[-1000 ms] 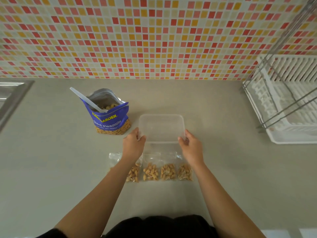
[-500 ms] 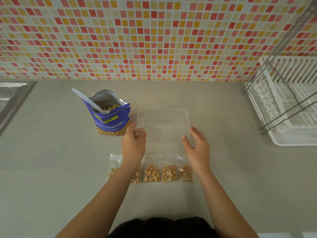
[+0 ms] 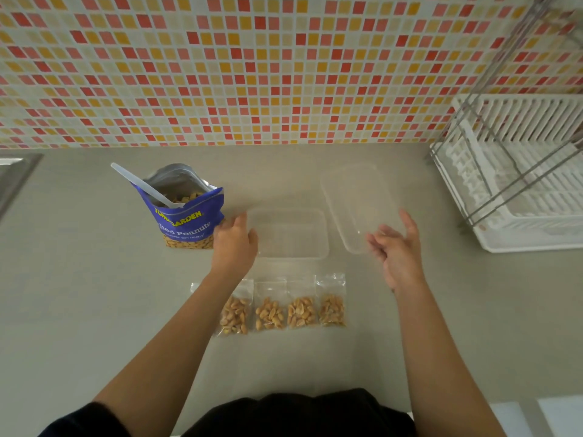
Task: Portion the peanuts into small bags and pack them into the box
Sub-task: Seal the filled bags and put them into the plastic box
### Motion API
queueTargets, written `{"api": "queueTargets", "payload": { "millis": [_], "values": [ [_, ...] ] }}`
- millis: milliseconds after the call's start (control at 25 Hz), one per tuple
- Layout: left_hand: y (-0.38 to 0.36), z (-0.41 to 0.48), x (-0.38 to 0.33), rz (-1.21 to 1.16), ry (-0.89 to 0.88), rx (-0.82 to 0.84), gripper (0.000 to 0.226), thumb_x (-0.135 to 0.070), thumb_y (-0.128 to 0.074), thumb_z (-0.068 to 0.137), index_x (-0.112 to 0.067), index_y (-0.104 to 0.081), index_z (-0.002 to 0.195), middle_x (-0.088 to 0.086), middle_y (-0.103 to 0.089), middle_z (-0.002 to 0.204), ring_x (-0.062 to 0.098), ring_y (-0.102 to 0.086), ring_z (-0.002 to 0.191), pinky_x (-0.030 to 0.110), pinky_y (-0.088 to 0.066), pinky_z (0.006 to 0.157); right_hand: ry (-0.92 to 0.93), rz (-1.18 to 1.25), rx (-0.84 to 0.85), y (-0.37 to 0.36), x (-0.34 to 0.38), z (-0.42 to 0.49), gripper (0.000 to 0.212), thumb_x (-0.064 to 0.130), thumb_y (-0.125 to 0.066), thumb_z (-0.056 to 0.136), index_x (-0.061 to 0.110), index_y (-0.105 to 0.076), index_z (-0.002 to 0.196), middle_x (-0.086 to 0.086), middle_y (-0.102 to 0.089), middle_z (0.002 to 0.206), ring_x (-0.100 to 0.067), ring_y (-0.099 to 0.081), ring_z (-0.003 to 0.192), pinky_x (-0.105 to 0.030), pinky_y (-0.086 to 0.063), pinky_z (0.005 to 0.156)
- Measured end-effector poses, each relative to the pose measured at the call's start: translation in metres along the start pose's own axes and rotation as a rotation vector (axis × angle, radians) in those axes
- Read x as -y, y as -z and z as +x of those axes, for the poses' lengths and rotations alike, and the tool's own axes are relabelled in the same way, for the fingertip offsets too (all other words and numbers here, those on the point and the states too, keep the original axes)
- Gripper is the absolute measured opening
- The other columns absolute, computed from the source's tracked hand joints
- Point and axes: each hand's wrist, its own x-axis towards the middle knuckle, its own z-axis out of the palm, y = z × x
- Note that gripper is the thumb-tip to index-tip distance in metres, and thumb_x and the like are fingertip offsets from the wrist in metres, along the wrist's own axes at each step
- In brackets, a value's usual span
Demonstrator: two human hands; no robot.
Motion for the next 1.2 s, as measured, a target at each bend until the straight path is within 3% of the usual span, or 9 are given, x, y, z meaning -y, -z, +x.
{"api": "queueTargets", "payload": {
  "millis": [160, 320, 440, 560, 640, 760, 880, 1080, 1200],
  "values": [
    [-0.004, -0.007, 0.004, -0.038, 0.106, 0.048, 0.032, -0.008, -0.048, 0.088, 0.0, -0.049, 0.119, 0.024, -0.062, 0.103, 0.04, -0.058, 0.095, 0.041, -0.047, 0.076, 0.067, -0.084, -0.123, 0.009, -0.031, 0.016, 0.072, -0.014, -0.051, 0.085, 0.018, -0.023, 0.143, -0.008, -0.043, 0.107, -0.014, -0.058, 0.074, -0.029, -0.056, 0.08],
    [-0.007, -0.006, 0.006, -0.138, 0.125, 0.0, 0.038, 0.001, -0.049, 0.086, 0.002, -0.051, 0.124, 0.022, -0.062, 0.112, 0.036, -0.059, 0.101, 0.038, -0.048, 0.082, 0.118, -0.445, -0.165, 0.011, -0.049, 0.024, 0.073, -0.002, -0.061, 0.082, 0.011, -0.024, 0.144, -0.011, -0.051, 0.112, -0.016, -0.054, 0.066, -0.037, -0.049, 0.084],
    [-0.009, -0.005, 0.008, -0.15, 0.127, -0.004, 0.036, 0.0, -0.051, 0.085, 0.004, -0.052, 0.121, 0.024, -0.062, 0.111, 0.037, -0.058, 0.102, 0.039, -0.048, 0.083, 0.186, -0.75, -0.204, 0.014, -0.055, 0.028, 0.074, 0.011, -0.068, 0.08, 0.005, -0.028, 0.142, -0.019, -0.044, 0.124, -0.03, -0.055, 0.092, -0.026, -0.037, 0.092],
    [-0.007, -0.009, 0.008, -0.144, 0.139, -0.001, 0.036, -0.01, -0.054, 0.087, 0.005, -0.051, 0.119, 0.024, -0.061, 0.108, 0.037, -0.057, 0.099, 0.04, -0.047, 0.083, 0.213, -0.996, -0.254, 0.018, -0.056, 0.028, 0.072, 0.024, -0.067, 0.08, 0.006, -0.032, 0.14, -0.025, -0.037, 0.135, -0.04, -0.04, 0.122, -0.04, -0.032, 0.104],
    [-0.005, -0.019, 0.011, -0.157, 0.12, -0.002, 0.037, -0.013, -0.055, 0.087, 0.003, -0.051, 0.12, 0.022, -0.062, 0.11, 0.036, -0.059, 0.097, 0.039, -0.047, 0.083, 0.229, -1.133, -0.276, 0.017, -0.053, 0.017, 0.065, 0.027, -0.064, 0.081, 0.009, -0.036, 0.137, -0.022, -0.032, 0.141, -0.04, -0.032, 0.127, -0.044, -0.031, 0.105],
    [0.0, -0.048, 0.024, -0.237, 0.047, 0.02, 0.037, -0.009, -0.056, 0.086, -0.004, -0.054, 0.123, 0.016, -0.06, 0.118, 0.03, -0.061, 0.1, 0.036, -0.048, 0.088, 0.415, -1.133, -0.053, 0.014, -0.06, -0.018, 0.045, 0.015, -0.059, 0.083, 0.012, -0.048, 0.127, -0.018, -0.038, 0.132, -0.036, -0.039, 0.12, -0.036, -0.031, 0.102],
    [0.006, -0.078, 0.055, -0.157, -0.008, -0.021, 0.03, -0.003, -0.058, 0.083, -0.007, -0.065, 0.111, 0.017, -0.058, 0.116, 0.035, -0.054, 0.108, 0.039, -0.044, 0.096, 0.393, -1.126, 0.23, 0.024, -0.073, -0.054, 0.034, 0.016, -0.059, 0.085, 0.02, -0.051, 0.118, -0.012, -0.043, 0.122, -0.023, -0.044, 0.111, -0.023, -0.031, 0.092],
    [0.011, -0.109, 0.096, -0.048, 0.247, 0.153, 0.038, -0.021, -0.063, 0.084, -0.014, -0.057, 0.121, 0.024, -0.055, 0.107, 0.035, -0.043, 0.115, 0.039, -0.039, 0.098, 0.288, -1.201, 0.351, 0.037, -0.092, -0.074, 0.029, 0.023, -0.063, 0.084, 0.022, -0.054, 0.112, -0.012, -0.046, 0.115, -0.011, -0.042, 0.087, -0.02, -0.032, 0.083],
    [0.012, -0.11, 0.093, -0.211, 0.311, 0.15, 0.037, -0.023, -0.067, 0.081, -0.017, -0.056, 0.116, 0.019, -0.047, 0.103, 0.029, -0.046, 0.101, 0.03, -0.046, 0.083, 0.298, -1.159, 0.37, 0.03, -0.091, -0.072, 0.026, 0.017, -0.066, 0.081, 0.021, -0.059, 0.106, -0.012, -0.049, 0.113, -0.006, -0.048, 0.073, -0.017, -0.034, 0.076]
  ]
}}
